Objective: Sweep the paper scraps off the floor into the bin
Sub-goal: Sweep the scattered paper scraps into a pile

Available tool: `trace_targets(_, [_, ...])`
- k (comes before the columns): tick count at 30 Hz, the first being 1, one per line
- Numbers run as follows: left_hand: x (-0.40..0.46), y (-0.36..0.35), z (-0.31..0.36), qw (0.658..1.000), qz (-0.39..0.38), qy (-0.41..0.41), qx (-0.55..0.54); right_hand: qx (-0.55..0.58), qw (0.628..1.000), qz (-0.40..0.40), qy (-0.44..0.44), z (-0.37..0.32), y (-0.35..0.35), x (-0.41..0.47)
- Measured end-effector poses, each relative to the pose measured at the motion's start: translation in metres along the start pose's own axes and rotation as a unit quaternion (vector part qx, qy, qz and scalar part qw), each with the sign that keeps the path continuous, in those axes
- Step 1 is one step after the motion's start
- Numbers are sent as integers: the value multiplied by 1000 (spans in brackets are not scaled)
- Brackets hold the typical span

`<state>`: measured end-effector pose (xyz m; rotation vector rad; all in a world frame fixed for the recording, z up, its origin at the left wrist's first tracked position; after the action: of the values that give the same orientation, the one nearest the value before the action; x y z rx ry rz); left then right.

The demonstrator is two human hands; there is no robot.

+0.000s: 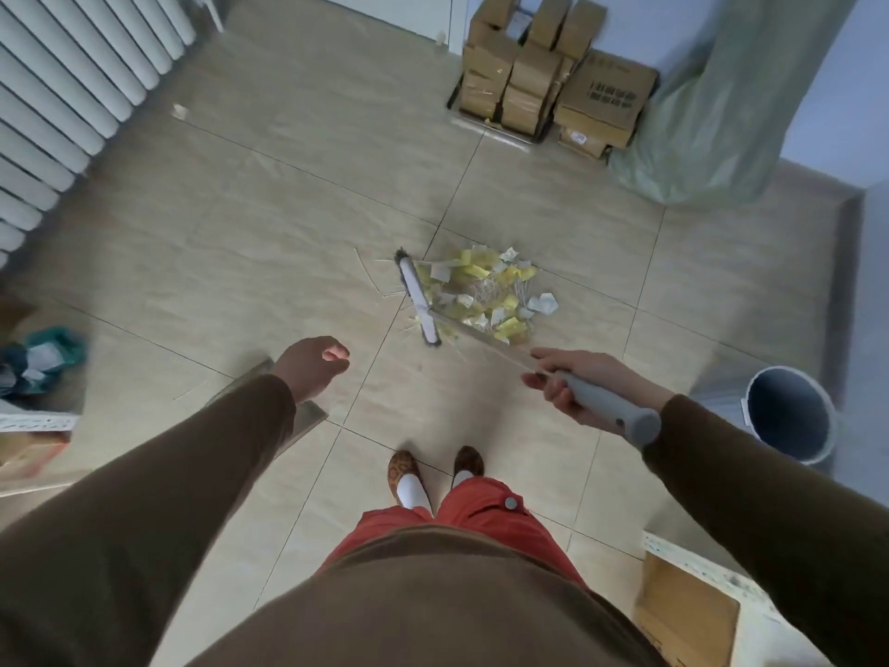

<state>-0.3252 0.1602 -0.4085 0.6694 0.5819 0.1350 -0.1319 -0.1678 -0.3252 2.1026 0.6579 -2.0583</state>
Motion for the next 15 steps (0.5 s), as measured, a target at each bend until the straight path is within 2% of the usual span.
trace_targets(2, [-6,-4,1,1000,7,6,0,12,1000,-10,14,0,15,-26])
trace_targets(6, [-10,-10,14,1000,19,4,-5,-97,994,20,48,4,4,-36])
trace_targets(11, [-14,-9,34,999,40,-20,-10,-115,991,-6,64,2,-37,-18])
trace_targets(15, [-29,8,42,997,59,-40,-2,-83,993,-58,53,8,-80,-13])
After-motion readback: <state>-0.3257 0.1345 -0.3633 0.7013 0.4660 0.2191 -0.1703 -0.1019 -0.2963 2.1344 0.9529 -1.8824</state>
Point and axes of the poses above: each hand's wrist, its own x-axis towards the middle knuckle, its own y-axis out of the back of the hand, z = x × y, the point moved 1 cm from there along x, towards the middle knuckle, and after that the axes turned 13 degrees about -y, right-handed, at the moved point
